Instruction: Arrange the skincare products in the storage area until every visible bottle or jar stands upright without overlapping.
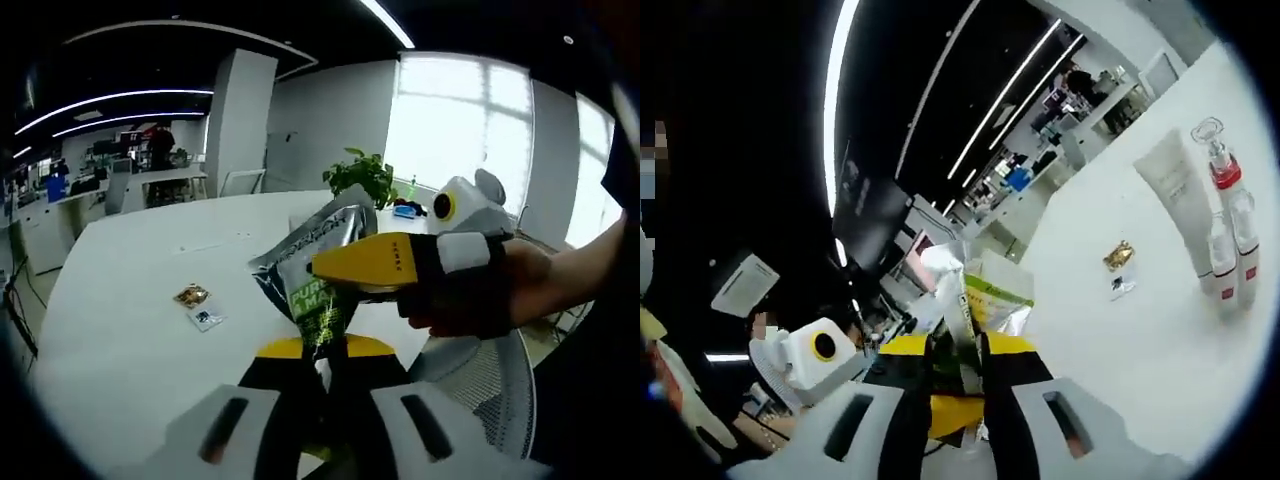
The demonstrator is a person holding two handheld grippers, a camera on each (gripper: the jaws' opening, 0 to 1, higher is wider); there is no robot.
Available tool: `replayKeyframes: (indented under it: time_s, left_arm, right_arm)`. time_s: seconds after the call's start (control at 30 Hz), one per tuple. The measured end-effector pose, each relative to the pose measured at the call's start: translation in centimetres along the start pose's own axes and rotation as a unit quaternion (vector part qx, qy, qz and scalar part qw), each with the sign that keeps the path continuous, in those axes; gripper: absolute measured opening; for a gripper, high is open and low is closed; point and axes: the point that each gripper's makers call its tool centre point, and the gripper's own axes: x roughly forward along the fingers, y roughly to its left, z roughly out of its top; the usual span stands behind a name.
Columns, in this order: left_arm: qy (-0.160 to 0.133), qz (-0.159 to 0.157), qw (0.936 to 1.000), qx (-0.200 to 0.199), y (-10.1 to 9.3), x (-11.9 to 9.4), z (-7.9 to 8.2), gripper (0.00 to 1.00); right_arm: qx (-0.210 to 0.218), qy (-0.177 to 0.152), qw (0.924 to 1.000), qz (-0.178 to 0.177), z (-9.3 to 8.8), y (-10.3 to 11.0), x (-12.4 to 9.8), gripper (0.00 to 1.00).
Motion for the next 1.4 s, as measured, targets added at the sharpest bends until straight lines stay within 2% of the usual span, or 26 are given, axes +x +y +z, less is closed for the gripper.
replayKeyframes:
  time_s: [0.1,0.17,0.3,0.5,0.63,0.67,0.83,0.9,1.0,1.03,1.07,1.2,1.27,1.3,1.33,1.4]
  left_arm:
    - [-0.005,-0.002,1.0,-0.001,0.0,-0.2,0.2,0.1]
    - [-0.007,-0.003,1.0,0.001,-0.1,-0.3,0.4,0.14]
    - [-0.023,-0.001,0.9997,-0.013,0.3,-0.7,1.0,0.21]
    - [-0.044,-0.016,0.9981,-0.04,0.4,-1.9,1.6,0.31]
    - [-0.058,-0.007,0.9981,-0.021,0.5,-3.1,2.4,0.41]
    - [-0.076,-0.018,0.996,-0.043,0.4,-3.5,2.9,0.44]
    - [-0.112,-0.041,0.9882,-0.096,1.0,-4.8,3.7,0.52]
    - [-0.11,-0.063,0.9852,-0.116,0.7,-5.1,3.6,0.53]
    - [-0.113,-0.094,0.9767,-0.157,0.8,-5.3,3.7,0.46]
    - [-0.116,-0.092,0.9771,-0.153,1.3,-5.5,3.5,0.43]
    - [-0.123,-0.111,0.9721,-0.166,0.8,-5.7,3.9,0.43]
    - [-0.126,-0.156,0.9593,-0.199,-1.1,-6.0,4.2,0.38]
    - [-0.139,-0.203,0.9404,-0.235,-2.8,-6.4,4.7,0.25]
    - [-0.149,-0.225,0.9289,-0.254,-3.6,-6.6,5.1,0.16]
    - [-0.155,-0.227,0.9249,-0.262,-3.7,-6.6,5.3,0.1]
    - [-0.16,-0.219,0.9221,-0.276,-3.7,-6.4,5.1,0.02]
  right_arm:
    - [0.002,0.0,1.0,0.007,-0.1,0.7,-0.2,0.16]
    - [0.02,0.002,0.9998,0.004,-0.1,0.6,-0.4,0.15]
    - [0.048,-0.012,0.9987,0.011,0.3,0.6,-0.7,0.14]
    - [0.062,-0.003,0.9973,0.038,0.4,1.4,-0.9,0.11]
    - [0.075,0.001,0.995,0.066,0.6,1.9,-0.8,0.08]
    - [0.075,0.001,0.9944,0.074,0.7,2.2,-0.9,0.07]
    - [0.073,0.023,0.9908,0.112,0.8,3.3,-1.1,0.05]
    - [0.073,0.034,0.989,0.124,0.9,3.7,-1.1,0.05]
    - [0.078,0.058,0.9803,0.172,0.9,5.3,-1.4,0.05]
    - [0.08,0.059,0.9773,0.187,1.1,5.8,-1.5,0.05]
    - [0.072,0.068,0.975,0.199,1.2,6.2,-1.6,0.05]
    - [0.053,0.097,0.9662,0.233,1.4,7.6,-1.9,0.05]
    - [0.053,0.106,0.9644,0.236,1.3,7.9,-1.9,0.05]
    - [0.052,0.109,0.9652,0.232,1.4,7.8,-1.7,0.05]
    - [0.051,0.115,0.9657,0.227,1.3,7.6,-1.6,0.05]
    - [0.052,0.114,0.9696,0.21,1.3,7.2,-1.3,0.05]
